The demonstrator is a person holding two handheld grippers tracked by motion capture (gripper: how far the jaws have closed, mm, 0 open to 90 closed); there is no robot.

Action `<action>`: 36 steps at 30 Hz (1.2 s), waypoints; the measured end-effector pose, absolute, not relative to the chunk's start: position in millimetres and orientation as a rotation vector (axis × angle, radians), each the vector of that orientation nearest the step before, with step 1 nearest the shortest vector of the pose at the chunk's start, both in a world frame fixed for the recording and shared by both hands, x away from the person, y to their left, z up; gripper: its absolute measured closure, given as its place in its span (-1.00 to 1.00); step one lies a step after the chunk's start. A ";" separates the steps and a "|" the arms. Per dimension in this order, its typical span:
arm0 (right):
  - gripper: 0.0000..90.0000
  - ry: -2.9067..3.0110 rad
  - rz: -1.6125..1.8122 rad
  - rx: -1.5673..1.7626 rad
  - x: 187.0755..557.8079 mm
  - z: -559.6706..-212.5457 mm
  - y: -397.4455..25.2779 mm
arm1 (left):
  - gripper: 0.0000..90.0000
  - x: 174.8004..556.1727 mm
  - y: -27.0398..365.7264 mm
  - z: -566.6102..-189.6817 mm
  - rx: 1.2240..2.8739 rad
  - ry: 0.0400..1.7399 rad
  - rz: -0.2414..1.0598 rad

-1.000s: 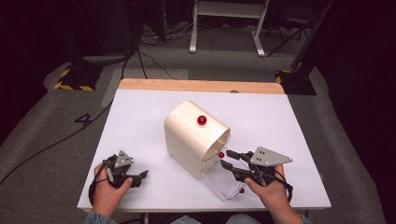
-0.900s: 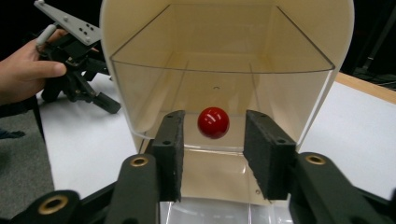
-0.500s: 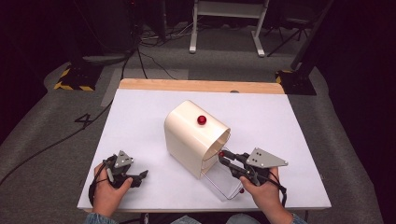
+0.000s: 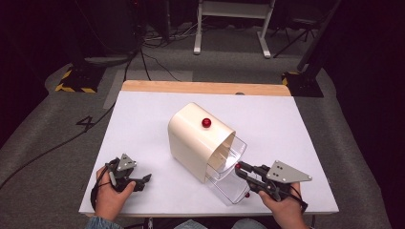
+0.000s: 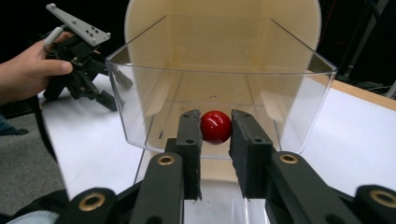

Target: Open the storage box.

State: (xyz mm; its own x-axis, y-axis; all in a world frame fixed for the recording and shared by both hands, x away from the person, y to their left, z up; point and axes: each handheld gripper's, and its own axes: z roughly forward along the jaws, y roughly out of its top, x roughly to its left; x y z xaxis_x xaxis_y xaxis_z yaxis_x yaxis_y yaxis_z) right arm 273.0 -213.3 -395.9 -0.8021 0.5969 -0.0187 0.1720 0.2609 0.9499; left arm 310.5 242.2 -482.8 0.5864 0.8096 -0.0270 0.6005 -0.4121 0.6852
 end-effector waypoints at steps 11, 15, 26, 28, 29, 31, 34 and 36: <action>0.65 2.179 1.537 0.713 255.8 -402.5 -231.9 | -0.53 310.7 242.3 -482.5 2.159 1.115 0.406; 0.64 2.208 1.510 0.729 256.0 -408.5 -233.8 | -0.53 310.5 242.1 -482.8 2.156 1.115 0.409; 0.24 2.237 1.484 0.747 256.2 -413.9 -236.0 | -0.53 310.5 242.2 -482.7 2.157 1.114 0.408; 0.21 2.238 1.485 0.747 256.1 -412.7 -237.3 | -0.53 310.6 242.1 -482.7 2.156 1.115 0.408; 0.16 2.236 1.484 0.747 256.1 -409.9 -240.7 | -0.53 310.6 242.1 -482.7 2.156 1.115 0.409; 0.14 2.237 1.474 0.744 256.5 -406.6 -245.9 | -0.53 310.5 242.1 -482.7 2.156 1.115 0.409; 0.10 2.234 1.449 0.757 260.1 -401.7 -256.4 | -0.53 310.6 242.2 -482.8 2.155 1.115 0.408; 0.07 2.227 1.423 0.776 264.9 -398.6 -265.6 | -0.53 310.5 242.2 -482.8 2.155 1.114 0.409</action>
State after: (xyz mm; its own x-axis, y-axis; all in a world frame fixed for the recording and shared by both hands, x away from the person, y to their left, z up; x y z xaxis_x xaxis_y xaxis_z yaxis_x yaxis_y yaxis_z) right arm 264.9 -265.6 -398.6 -0.7732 0.6337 -0.0250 0.2436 0.3332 0.9108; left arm 310.5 242.2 -482.8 0.5866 0.8094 -0.0262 0.6001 -0.4127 0.6853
